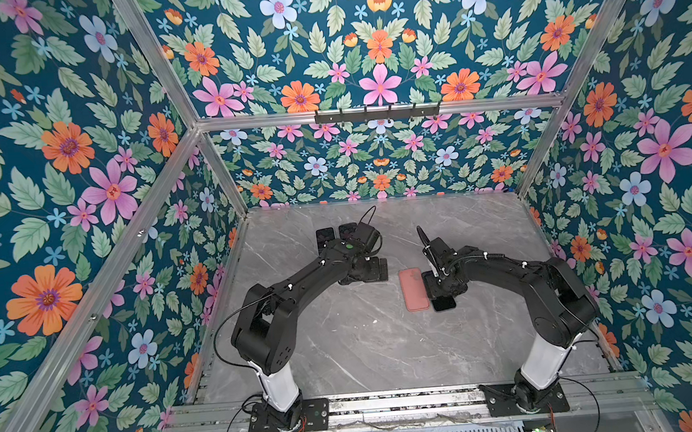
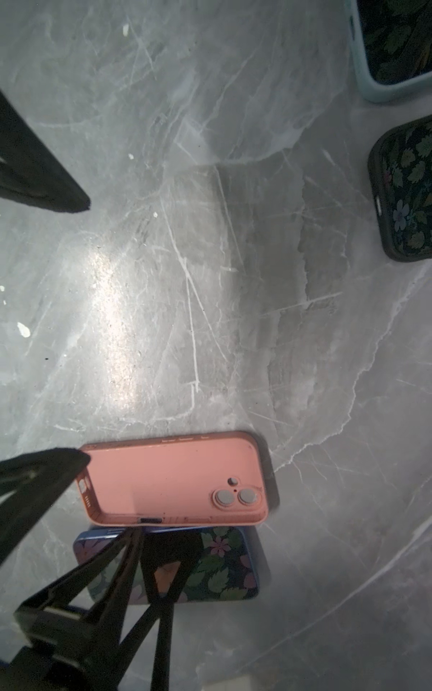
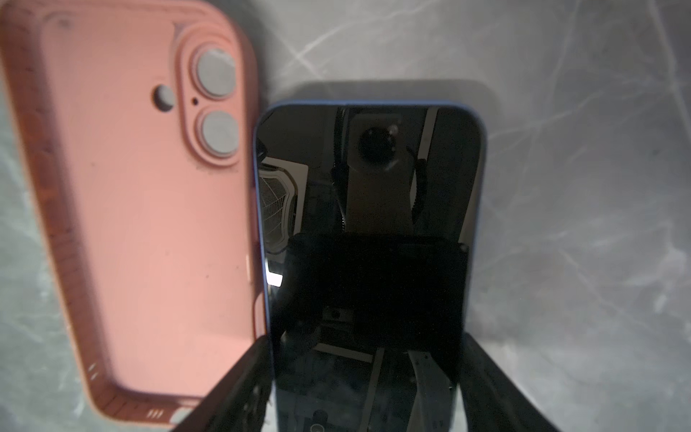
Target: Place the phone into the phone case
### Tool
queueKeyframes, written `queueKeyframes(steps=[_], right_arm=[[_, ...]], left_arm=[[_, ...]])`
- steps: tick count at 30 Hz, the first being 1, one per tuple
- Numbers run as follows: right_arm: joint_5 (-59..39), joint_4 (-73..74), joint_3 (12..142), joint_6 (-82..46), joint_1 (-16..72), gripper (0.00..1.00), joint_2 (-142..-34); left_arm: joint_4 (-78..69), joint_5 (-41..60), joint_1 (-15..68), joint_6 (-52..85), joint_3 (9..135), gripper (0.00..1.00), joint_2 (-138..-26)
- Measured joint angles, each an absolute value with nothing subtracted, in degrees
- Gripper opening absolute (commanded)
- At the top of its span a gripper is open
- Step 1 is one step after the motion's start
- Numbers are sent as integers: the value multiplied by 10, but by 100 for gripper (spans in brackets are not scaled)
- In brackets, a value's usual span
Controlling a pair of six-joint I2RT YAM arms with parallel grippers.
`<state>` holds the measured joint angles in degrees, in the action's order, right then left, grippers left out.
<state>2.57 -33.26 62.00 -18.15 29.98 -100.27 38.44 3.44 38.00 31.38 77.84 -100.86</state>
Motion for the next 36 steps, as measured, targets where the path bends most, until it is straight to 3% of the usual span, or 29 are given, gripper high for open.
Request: queueKeyframes(steps=[15, 25, 36], right_arm=[[2, -314, 614, -287, 428, 59, -996], [34, -342, 600, -292, 423, 59, -962], [61, -336, 620, -217, 345, 58, -993]], left_arm=[[388, 20, 397, 331, 760, 100, -989], [383, 17, 399, 341, 743, 100, -985], [358, 51, 401, 339, 742, 100, -1017]])
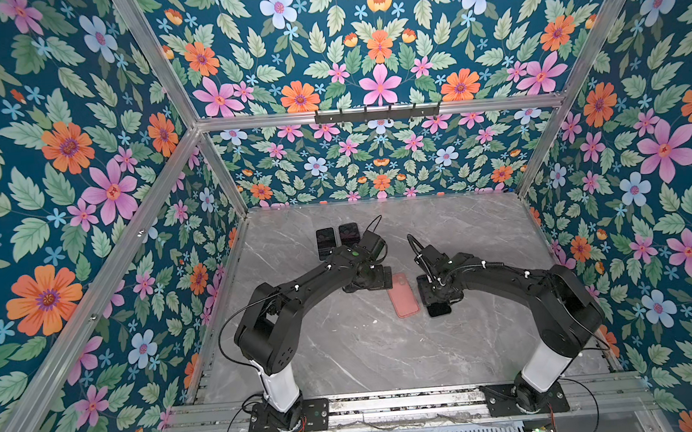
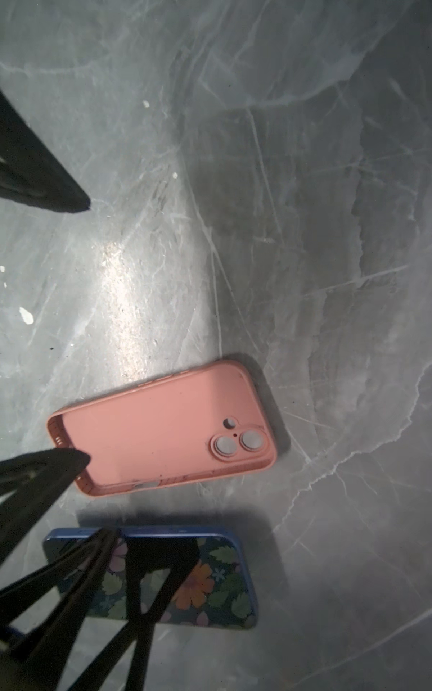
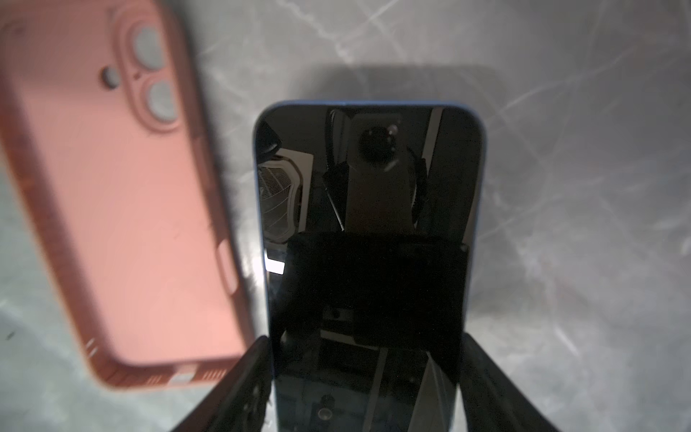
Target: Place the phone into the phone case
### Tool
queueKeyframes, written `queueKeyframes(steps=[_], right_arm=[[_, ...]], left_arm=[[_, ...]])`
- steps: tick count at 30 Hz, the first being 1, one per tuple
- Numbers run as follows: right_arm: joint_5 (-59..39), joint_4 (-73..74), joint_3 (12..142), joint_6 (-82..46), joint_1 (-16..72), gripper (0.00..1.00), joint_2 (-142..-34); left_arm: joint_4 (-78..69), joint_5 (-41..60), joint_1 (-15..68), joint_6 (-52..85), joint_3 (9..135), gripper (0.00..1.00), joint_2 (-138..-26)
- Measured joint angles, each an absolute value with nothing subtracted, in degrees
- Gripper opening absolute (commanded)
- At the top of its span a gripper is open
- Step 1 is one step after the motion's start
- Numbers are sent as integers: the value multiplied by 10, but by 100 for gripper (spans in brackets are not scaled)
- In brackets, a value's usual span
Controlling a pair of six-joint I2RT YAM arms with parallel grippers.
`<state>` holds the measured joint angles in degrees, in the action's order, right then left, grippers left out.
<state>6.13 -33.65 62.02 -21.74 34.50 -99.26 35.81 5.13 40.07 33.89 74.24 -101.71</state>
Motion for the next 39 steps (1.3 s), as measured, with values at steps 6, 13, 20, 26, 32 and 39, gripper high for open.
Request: queueKeyframes(steps=[6, 13, 20, 26, 32, 39], right_arm=[[57, -313, 657, -182, 344, 58, -1033], [37, -307, 664, -179, 368, 58, -1040], [32, -307, 665, -194, 403, 58, -1043], [41, -309, 633, -201, 403, 58, -1004], [36, -280, 569, -204, 402, 58, -952], [10, -220, 491, -193, 397, 58, -867]], left_arm=[[356, 57, 401, 339, 735, 100, -1013], [356, 56, 401, 336, 734, 100, -1010], [356, 55, 401, 330, 733, 100, -1009], [345, 62, 401, 331, 717, 97, -995], [278, 149, 391, 342, 681, 87, -974], [150, 267, 364, 359, 621, 71, -957]])
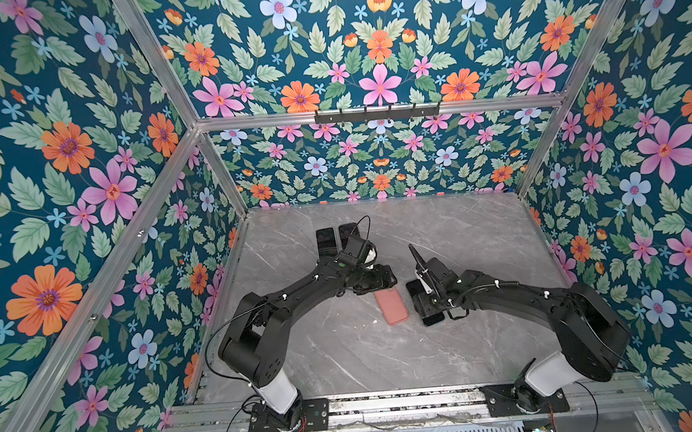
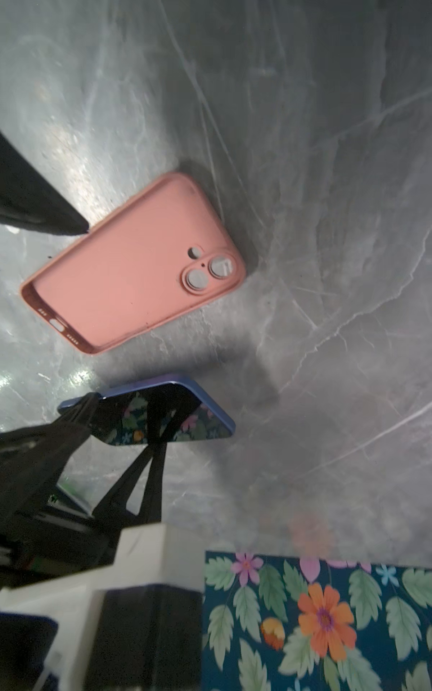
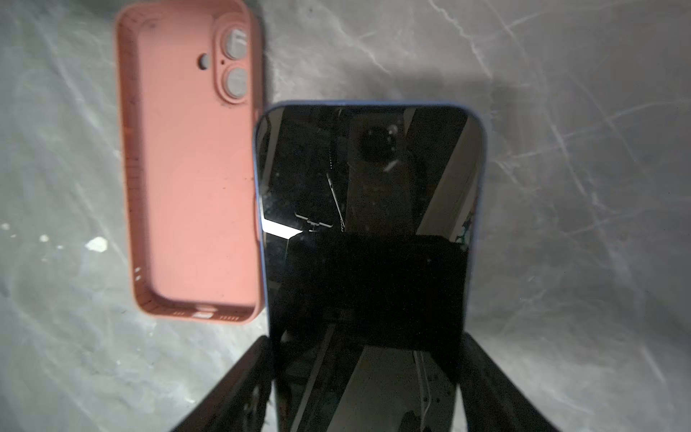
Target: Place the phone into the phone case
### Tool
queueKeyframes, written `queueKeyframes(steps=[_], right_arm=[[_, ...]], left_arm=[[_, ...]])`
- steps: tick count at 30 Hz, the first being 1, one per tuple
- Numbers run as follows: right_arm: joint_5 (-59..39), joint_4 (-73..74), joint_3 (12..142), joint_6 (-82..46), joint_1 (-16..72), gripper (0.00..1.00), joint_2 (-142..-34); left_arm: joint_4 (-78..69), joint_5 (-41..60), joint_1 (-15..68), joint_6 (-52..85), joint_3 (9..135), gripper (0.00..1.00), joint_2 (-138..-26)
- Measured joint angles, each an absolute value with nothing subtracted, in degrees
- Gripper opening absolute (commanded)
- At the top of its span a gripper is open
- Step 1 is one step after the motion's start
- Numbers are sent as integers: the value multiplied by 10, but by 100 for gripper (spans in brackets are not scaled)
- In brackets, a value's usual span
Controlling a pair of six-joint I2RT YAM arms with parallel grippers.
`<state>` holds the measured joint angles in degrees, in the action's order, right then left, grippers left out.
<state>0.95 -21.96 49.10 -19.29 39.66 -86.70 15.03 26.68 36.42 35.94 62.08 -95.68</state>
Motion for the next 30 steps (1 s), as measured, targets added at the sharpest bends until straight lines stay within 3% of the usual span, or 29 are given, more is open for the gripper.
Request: queueKeyframes(steps=[4, 10, 18, 30], right_arm=[[-5, -186, 463, -189, 391, 58, -838], [-30, -150, 441, -185, 388, 58, -816], [-45, -130, 434, -178, 387, 57, -810], [-58, -116, 437, -178, 386, 57, -809]], left_arm=[[85, 318, 363, 374, 597, 63, -971], [11, 373, 363, 390, 577, 62, -982], [-38, 402, 356, 390, 578, 48, -1020], [-90, 439, 355, 409, 583, 38, -1039]])
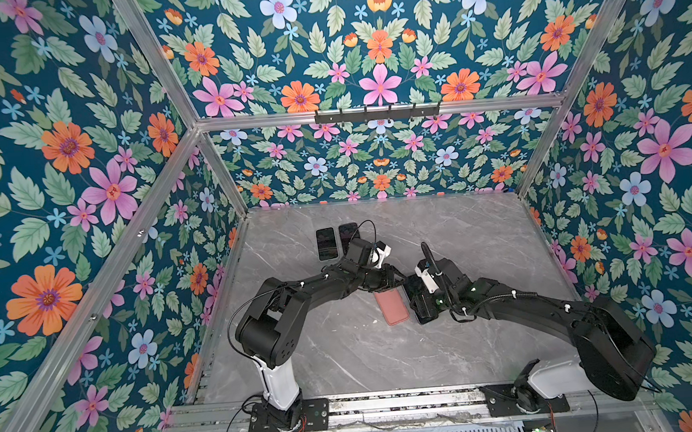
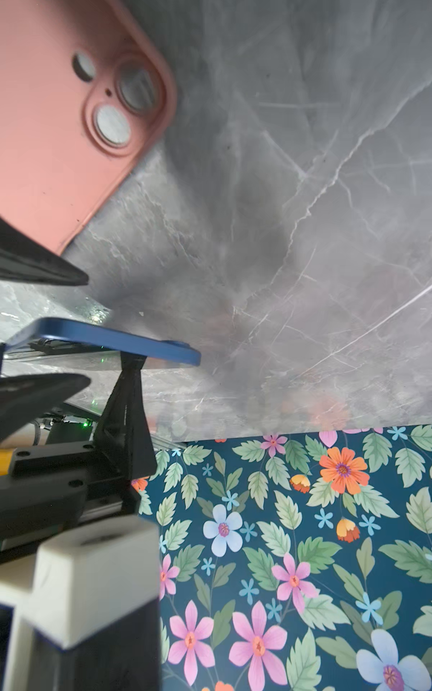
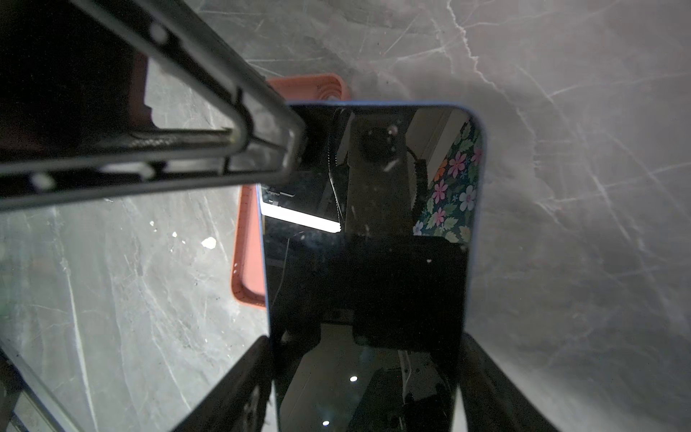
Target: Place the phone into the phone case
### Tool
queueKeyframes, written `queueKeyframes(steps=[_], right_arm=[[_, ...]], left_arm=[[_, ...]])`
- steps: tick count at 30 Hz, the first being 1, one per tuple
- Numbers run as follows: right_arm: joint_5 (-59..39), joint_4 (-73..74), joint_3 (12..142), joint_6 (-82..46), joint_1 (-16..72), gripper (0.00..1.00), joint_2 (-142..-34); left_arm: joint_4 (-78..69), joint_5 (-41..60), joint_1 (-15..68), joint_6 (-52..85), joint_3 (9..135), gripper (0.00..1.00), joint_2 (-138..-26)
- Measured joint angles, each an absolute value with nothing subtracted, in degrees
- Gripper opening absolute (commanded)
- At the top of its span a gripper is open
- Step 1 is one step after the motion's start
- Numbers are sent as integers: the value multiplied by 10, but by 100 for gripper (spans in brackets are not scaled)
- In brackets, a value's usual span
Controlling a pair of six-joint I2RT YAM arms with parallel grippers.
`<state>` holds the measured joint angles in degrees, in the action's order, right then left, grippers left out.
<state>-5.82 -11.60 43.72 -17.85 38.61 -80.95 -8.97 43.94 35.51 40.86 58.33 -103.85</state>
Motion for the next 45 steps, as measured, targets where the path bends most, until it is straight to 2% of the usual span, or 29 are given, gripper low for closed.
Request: queueKeyframes(steps=[11, 13, 19, 22, 27, 30, 36, 45], right_arm=[[-60, -114, 449, -177, 386, 58, -822], [-61, -114, 450, -176, 386, 58, -824], [-64, -116, 453, -176, 386, 60, -828], [-65, -118, 453, -174, 386, 64, -830], [-64, -132, 460, -171, 386, 82, -830], [-58, -135, 461, -170, 387, 88, -817], [-59, -138, 447, -195, 386, 94, -757], [-83, -106, 391, -314, 371, 90, -661]], left_arm=[[-106, 449, 355, 416, 576, 27, -1043], [-106, 449, 355, 418, 575, 22, -1043], [-107, 449, 354, 418, 570, 20, -1043], [-107, 450, 354, 418, 568, 18, -1043], [-119, 456, 353, 420, 562, 15, -1042], [-120, 451, 352, 423, 554, 14, -1043], [-149, 455, 351, 449, 539, 14, -1043], [-194, 458, 351, 502, 534, 12, -1026]])
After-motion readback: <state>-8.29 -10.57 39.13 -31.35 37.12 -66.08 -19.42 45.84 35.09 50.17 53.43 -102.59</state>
